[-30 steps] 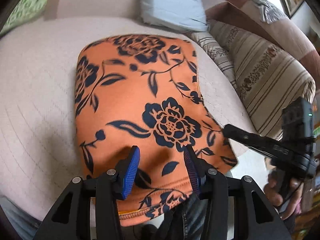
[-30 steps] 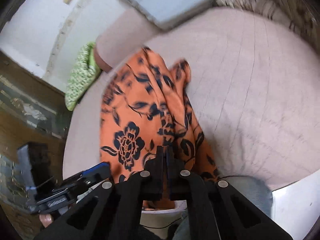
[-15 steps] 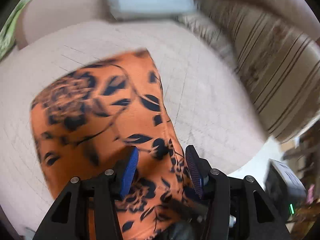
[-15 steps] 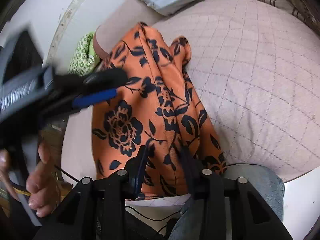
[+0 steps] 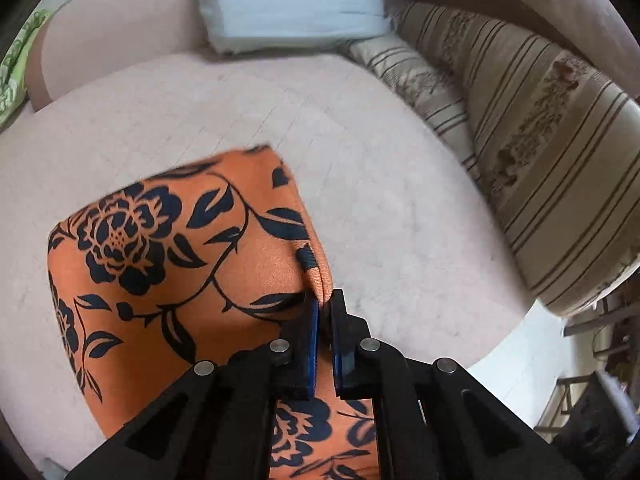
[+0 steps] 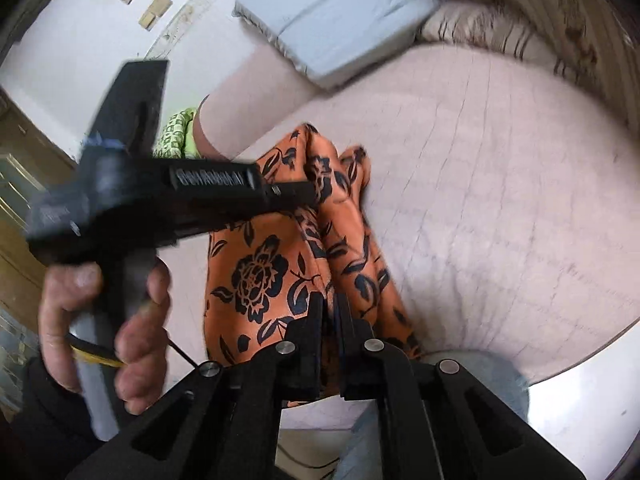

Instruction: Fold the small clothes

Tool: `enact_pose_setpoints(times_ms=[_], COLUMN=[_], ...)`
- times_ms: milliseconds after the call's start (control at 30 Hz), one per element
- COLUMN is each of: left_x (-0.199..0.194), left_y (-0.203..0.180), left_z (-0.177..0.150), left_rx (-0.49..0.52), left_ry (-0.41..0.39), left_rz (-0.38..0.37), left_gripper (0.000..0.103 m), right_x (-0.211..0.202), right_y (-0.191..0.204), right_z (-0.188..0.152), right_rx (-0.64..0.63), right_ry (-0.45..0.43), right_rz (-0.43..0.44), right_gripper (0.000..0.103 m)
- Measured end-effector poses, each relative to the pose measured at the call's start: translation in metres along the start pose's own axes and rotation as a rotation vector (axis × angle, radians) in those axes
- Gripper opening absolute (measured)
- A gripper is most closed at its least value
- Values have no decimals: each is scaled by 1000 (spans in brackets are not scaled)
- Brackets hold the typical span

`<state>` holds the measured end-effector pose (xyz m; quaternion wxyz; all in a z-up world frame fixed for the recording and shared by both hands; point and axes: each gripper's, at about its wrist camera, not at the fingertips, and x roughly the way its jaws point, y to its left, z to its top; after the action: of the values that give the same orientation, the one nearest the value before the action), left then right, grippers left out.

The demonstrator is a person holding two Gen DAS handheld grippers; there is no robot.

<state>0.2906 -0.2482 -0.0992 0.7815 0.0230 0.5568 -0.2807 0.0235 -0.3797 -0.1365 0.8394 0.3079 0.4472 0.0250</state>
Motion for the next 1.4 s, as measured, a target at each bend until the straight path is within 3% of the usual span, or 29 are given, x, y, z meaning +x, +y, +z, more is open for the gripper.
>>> enact_pose_setpoints(times_ms=[67, 133, 167, 200, 300, 367, 433, 467, 567, 767, 900, 933, 1033, 1100, 1167, 1233, 1300, 1400], left_x=[21, 57, 62, 58, 30, -2, -32, -42, -67, -60, -36, -32, -15, 5, 14, 38, 48, 52], left_y=[-4, 3, 9, 13, 32, 47, 69, 80, 121, 194, 224, 224, 224, 229, 235, 230, 225, 230], left_z=[-2, -7, -8, -10, -14, -19, -24, -27, -36, -44, -35, -33, -20, -13, -10, -3, -2, -2], left_rx=[25, 21, -1, -38, -130, -140, -142, -154, -226, -469, -587, -589, -576, -588, -568, -498, -461, -511], left_ry=[19, 92, 109, 106, 111, 34, -55, -84, -157, -172, -139, -138, -130, -116, -126, -114, -128, -129], left_rz=[48, 116, 103, 55, -144, -190, -169, -149, -58, -12, -90, -105, -144, -124, -89, 3, 53, 36], left_gripper=[5, 7, 7, 9, 32, 40, 52, 52, 52, 52, 52, 52, 60, 61, 47, 38, 38, 43], right_x=[12, 39, 52, 57, 51, 40, 27, 19, 17, 65, 120, 132, 155, 155, 157, 164, 178, 192], right_y=[-10, -29, -36, -40, -43, -40, -32, -25, -4, 40, 39, 38, 30, 28, 26, 22, 13, 1], right_z=[-2, -4, -6, -8, -13, -14, -8, -4, 9, 74, 122, 130, 148, 153, 154, 151, 147, 143], right_rx=[16, 95, 127, 141, 168, 157, 139, 117, 56, -71, -62, -64, -29, -19, -25, -32, -20, 18], right_ry=[35, 110, 140, 150, 150, 146, 120, 101, 76, 99, 163, 181, 240, 245, 245, 257, 276, 274], right_rz=[-39, -55, -59, -67, -47, -42, -9, 15, 46, 55, 24, 8, 11, 11, -25, -59, -84, -78], right_gripper=[5, 5, 6, 6, 17, 30, 40, 50, 60, 60, 59, 56, 17, 12, 9, 6, 6, 5])
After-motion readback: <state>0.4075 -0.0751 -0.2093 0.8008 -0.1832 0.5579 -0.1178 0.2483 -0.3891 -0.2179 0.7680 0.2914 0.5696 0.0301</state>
